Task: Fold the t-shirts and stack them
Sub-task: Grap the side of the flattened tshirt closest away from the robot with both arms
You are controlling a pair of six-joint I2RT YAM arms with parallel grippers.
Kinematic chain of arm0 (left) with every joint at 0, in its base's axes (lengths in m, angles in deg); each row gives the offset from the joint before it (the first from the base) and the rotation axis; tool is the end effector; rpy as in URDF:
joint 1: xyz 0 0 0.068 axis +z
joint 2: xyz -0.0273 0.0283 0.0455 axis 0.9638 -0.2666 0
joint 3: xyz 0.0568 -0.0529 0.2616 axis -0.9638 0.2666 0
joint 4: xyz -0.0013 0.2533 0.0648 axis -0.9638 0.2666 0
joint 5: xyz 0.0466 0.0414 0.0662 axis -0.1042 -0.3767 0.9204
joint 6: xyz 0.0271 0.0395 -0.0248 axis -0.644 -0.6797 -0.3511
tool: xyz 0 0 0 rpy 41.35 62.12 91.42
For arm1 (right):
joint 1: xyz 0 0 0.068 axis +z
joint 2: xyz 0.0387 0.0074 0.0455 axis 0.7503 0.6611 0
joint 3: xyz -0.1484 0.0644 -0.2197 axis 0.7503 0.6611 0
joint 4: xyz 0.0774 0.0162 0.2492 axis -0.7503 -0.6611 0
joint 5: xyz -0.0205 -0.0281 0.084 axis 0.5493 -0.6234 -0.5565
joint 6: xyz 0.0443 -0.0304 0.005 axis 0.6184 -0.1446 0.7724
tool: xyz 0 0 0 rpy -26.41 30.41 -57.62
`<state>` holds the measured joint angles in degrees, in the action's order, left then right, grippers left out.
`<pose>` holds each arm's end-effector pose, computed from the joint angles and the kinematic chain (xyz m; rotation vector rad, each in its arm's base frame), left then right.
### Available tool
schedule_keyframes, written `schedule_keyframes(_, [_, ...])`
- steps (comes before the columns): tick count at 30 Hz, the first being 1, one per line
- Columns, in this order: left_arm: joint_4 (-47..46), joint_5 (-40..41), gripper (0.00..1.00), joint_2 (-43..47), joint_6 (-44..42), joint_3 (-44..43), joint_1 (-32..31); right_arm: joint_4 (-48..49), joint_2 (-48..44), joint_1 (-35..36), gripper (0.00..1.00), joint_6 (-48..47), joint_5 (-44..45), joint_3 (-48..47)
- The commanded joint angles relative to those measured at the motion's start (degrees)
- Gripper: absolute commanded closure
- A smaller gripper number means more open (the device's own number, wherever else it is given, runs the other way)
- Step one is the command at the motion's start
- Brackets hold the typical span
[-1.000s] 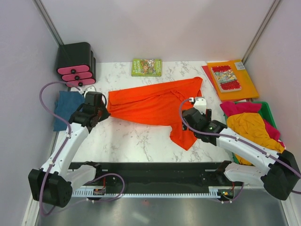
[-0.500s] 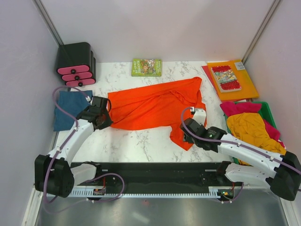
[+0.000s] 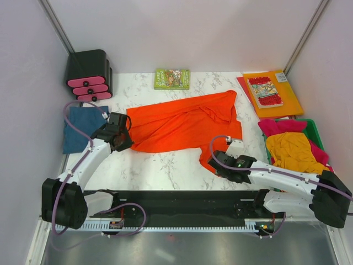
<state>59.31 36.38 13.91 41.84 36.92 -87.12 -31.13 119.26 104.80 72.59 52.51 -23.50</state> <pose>0.2236 -0.0434 0.2294 -0.5233 2.5270 -0.0607 0.1146 0.1381 0.1861 0.2943 2.4978 0.0258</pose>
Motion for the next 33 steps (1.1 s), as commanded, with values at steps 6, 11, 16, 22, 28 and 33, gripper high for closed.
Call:
schedule_keyframes(6, [-1.4, 0.0, 0.98, 0.8, 1.3, 0.4, -0.5, 5.6, 6.7, 0.2, 0.46, 6.5, -1.1, 0.3])
schedule_keyframes(11, [-1.4, -0.1, 0.98, 1.1, 1.4, 0.6, -0.5, 5.0, 5.7, 0.2, 0.49, 8.6, -1.9, 2.4])
schedule_keyframes(16, [-1.5, -0.1, 0.98, 1.4, 1.5, 0.7, -0.5, 3.7, 5.8, 0.2, 0.53, 11.1, -3.0, 3.6])
schedule_keyframes(22, [-1.5, 0.1, 0.98, 1.5, 1.5, 0.8, -0.5, 3.0, 4.0, 0.2, 0.69, 13.1, -1.5, 5.4])
schedule_keyframes(28, [-1.4, 0.3, 0.98, 1.8, 1.3, 0.9, -0.6, 1.9, 3.5, 0.2, 0.94, 14.8, 0.3, 5.8])
schedule_keyframes(33, [-1.4, -0.5, 0.98, 1.8, 0.9, 0.7, -1.0, -4.7, 1.0, 0.6, 1.0, 16.0, 4.3, 3.1])
